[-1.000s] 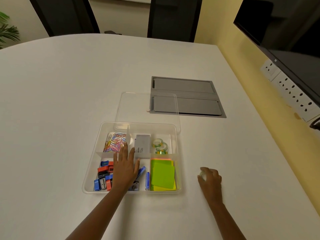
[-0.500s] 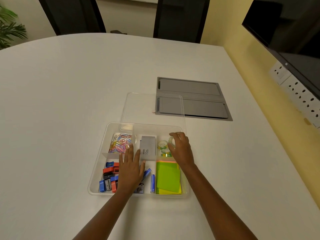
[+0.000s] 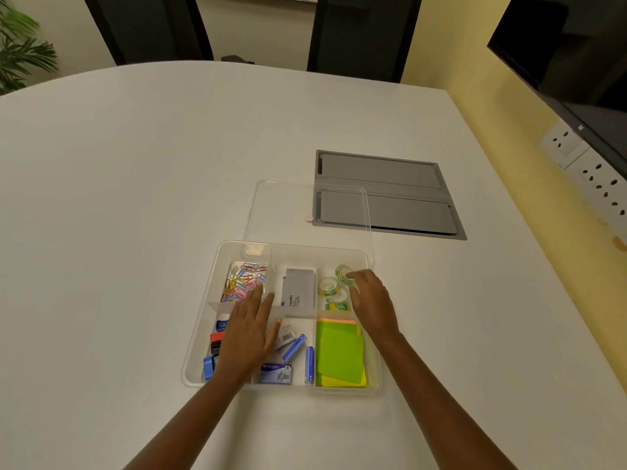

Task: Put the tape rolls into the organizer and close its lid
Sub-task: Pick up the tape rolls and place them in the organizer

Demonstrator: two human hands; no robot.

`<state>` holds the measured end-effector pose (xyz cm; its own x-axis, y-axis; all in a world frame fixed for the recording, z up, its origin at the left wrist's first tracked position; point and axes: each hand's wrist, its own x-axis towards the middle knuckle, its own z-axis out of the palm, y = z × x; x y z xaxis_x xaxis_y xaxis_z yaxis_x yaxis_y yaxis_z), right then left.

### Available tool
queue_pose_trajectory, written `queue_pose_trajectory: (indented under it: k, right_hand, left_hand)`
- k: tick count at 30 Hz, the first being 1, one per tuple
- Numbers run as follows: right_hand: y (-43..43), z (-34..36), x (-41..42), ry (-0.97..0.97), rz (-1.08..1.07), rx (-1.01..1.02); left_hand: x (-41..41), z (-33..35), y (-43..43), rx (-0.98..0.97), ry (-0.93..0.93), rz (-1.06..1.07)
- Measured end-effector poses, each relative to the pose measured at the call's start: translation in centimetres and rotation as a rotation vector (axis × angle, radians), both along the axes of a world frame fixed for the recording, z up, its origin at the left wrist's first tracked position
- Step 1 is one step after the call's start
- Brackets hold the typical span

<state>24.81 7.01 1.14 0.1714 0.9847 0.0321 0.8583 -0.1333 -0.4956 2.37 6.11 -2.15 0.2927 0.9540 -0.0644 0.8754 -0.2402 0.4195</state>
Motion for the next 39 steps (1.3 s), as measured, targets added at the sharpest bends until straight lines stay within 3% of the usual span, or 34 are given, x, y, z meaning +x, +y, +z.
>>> queue_pose_trajectory:
  k: [7, 14, 17, 20, 24, 26, 32, 36, 39]
  right_hand:
    - [-0.7, -0.5, -0.8, -0.071, 0.061, -0.307]
    - [2.0, 1.0, -1.9, -0.175, 0.079, -0.539]
    - [1.6, 0.8, -2.2, -0.286, 0.151, -0.462]
    - [0.8, 0.2, -2.4, -0.264, 0.139, -0.371]
    - [0.7, -0.2, -3.1, -0.076, 0.017, -0.310]
    - [0.9, -0.1, -3.8, 0.029, -0.023, -0.377]
    - [1.5, -0.2, -4.1, 0.097, 0.033, -0.362]
    - [1.5, -0.2, -2.3, -0.008, -0.051, -0.178]
    - [2.1, -0.2, -1.6, -0.145, 0.040, -0.155]
  left_hand:
    - [-5.1, 0.8, 2.4, 0.067, 0.148, 0.068]
    - [-6.1, 0.3, 2.5, -0.024, 0.034, 0.121]
    - [-6.2, -0.1, 2.6, -0.038, 0.007, 0.130]
    - [-6.3, -0.2, 2.7, -0.039, -0.007, 0.135]
    - [-6.3, -0.3, 2.7, -0.037, -0.015, 0.140]
    - [-6.3, -0.4, 2.7, -0.037, -0.019, 0.143]
    - [-6.4, -0.6, 2.7, -0.025, -0.014, 0.143]
    - [-6.4, -0.7, 2.8, -0.023, -0.017, 0.145]
    - [-6.4, -0.7, 2.8, -0.027, -0.010, 0.147]
